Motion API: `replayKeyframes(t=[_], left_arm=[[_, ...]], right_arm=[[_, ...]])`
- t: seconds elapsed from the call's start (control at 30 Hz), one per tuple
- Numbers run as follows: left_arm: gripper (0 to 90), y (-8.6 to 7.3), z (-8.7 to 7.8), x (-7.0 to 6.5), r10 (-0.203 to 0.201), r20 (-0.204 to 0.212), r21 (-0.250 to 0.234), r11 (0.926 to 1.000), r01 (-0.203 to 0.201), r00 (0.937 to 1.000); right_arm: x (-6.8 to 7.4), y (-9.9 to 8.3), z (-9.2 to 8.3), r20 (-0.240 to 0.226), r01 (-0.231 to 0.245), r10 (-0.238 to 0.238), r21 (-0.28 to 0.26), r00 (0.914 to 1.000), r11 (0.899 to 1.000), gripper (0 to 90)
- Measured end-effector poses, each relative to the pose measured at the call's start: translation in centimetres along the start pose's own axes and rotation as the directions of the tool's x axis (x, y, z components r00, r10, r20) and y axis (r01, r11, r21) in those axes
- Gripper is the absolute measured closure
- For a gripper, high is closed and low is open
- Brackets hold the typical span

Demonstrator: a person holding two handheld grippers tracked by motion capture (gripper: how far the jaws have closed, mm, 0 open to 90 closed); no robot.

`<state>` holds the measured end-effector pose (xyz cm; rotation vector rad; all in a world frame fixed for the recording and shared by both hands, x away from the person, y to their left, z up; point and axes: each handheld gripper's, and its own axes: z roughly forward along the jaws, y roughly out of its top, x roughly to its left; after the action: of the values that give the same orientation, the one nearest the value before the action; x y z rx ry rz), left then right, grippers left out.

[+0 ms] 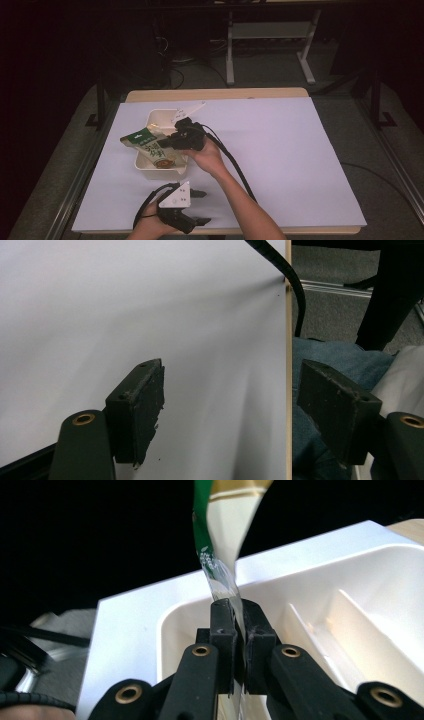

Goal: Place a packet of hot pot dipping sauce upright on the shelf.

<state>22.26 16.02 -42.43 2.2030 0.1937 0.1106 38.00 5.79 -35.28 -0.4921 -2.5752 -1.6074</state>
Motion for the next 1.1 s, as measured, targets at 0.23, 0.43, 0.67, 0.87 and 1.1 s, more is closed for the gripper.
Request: replayKeyframes(t=[0.23,0.43,0.67,0.87,1.1], left_arm=[[26.8,0.1,0.2,-0.1,0.002,0.003,0.006,1.0,-0.002,1.0],[26.8,0.1,0.2,-0.1,0.003,0.001,0.003,1.0,-0.003,1.0],[26.9,0.2,0.0,-0.2,0.002,-0.007,-0.008,1.0,-0.002,1.0],[26.8,0.2,0.2,-0.1,0.003,-0.004,-0.002,1.0,-0.003,1.0],[26.8,0.2,0.1,-0.1,-0.001,-0.007,-0.004,1.0,0.001,1.0]], right_arm=[[0.5,0.4,-0.1,0.023,0.048,-0.051,0.097,0.9985,0.994,87.8],[1.0,0.4,-0.2,-0.055,0.028,-0.025,0.054,0.9982,0.998,90.0],[0.6,-1.0,-0.1,-0.141,-0.084,0.074,-0.063,0.9872,0.994,90.0],[-0.5,-2.5,-0.4,-0.114,-0.124,0.115,-0.072,0.9868,0.99,89.8],[-0.6,-2.6,-0.7,-0.056,-0.09,0.088,-0.037,0.9945,0.995,89.3]])
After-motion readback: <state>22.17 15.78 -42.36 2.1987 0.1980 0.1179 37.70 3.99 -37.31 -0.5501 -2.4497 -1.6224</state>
